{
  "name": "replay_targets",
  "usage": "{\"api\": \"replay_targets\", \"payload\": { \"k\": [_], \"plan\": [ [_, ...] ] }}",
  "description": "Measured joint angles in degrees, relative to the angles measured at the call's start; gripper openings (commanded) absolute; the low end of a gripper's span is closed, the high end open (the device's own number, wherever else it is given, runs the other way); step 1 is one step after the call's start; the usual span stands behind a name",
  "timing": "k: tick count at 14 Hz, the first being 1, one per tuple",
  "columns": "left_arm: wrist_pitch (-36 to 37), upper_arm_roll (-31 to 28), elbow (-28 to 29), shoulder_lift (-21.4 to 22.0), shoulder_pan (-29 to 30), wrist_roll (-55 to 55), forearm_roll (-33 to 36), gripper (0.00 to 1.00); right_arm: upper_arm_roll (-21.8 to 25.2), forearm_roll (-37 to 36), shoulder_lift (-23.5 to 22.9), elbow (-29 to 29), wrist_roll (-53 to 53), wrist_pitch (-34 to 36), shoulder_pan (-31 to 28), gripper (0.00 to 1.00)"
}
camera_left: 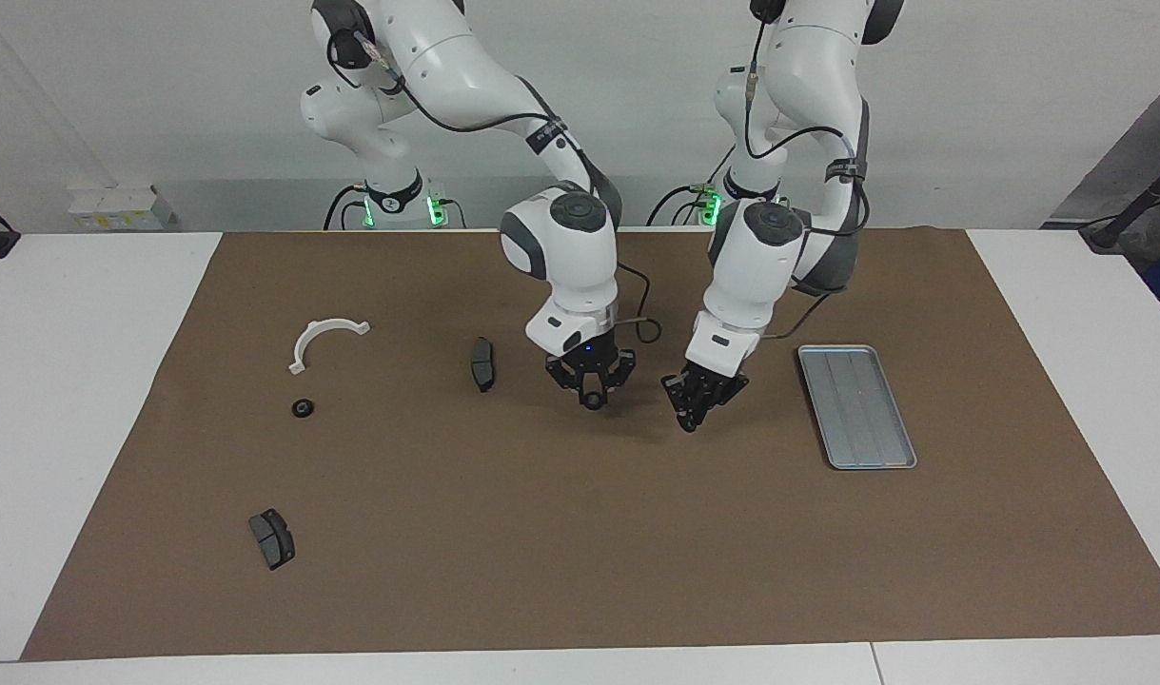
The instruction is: Place bearing gear from tray to pile
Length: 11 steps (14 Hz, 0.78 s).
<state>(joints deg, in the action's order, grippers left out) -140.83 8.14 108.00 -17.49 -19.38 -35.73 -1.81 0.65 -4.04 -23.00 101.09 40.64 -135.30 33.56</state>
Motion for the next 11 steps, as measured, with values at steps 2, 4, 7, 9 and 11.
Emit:
{"api": "replay_targets", "payload": {
  "k": [2, 4, 7, 9, 11],
  "plan": [
    [-0.07, 0.01, 0.5, -0.04, -2.37, -1.53, 0.0, 0.25, -0.02, -0.06, 5.0, 6.16, -0.64, 0.03, -2.45, 0.0],
    [-1.55, 0.02, 2.06, -0.14, -4.88, -2.95, 0.0, 0.43, 0.0, -0.11, 9.73, 12.53, -2.9, 0.03, -4.89, 0.0],
    [-5.4, 0.02, 4.17, -0.73, -8.45, -5.53, 0.0, 0.92, 0.0, -0.11, 15.81, 21.04, -8.18, 0.02, -9.19, 0.0],
    [-5.75, 0.02, 4.24, -0.81, -9.32, -5.91, 0.0, 1.0, 0.0, -0.11, 18.33, 25.41, -10.77, 0.01, -11.84, 0.0],
    [-5.77, -0.63, 3.74, -0.76, -9.23, -5.95, 0.0, 1.0, -0.03, -0.11, 19.79, 29.12, -14.85, -0.22, -15.0, 0.03]
  ]
}}
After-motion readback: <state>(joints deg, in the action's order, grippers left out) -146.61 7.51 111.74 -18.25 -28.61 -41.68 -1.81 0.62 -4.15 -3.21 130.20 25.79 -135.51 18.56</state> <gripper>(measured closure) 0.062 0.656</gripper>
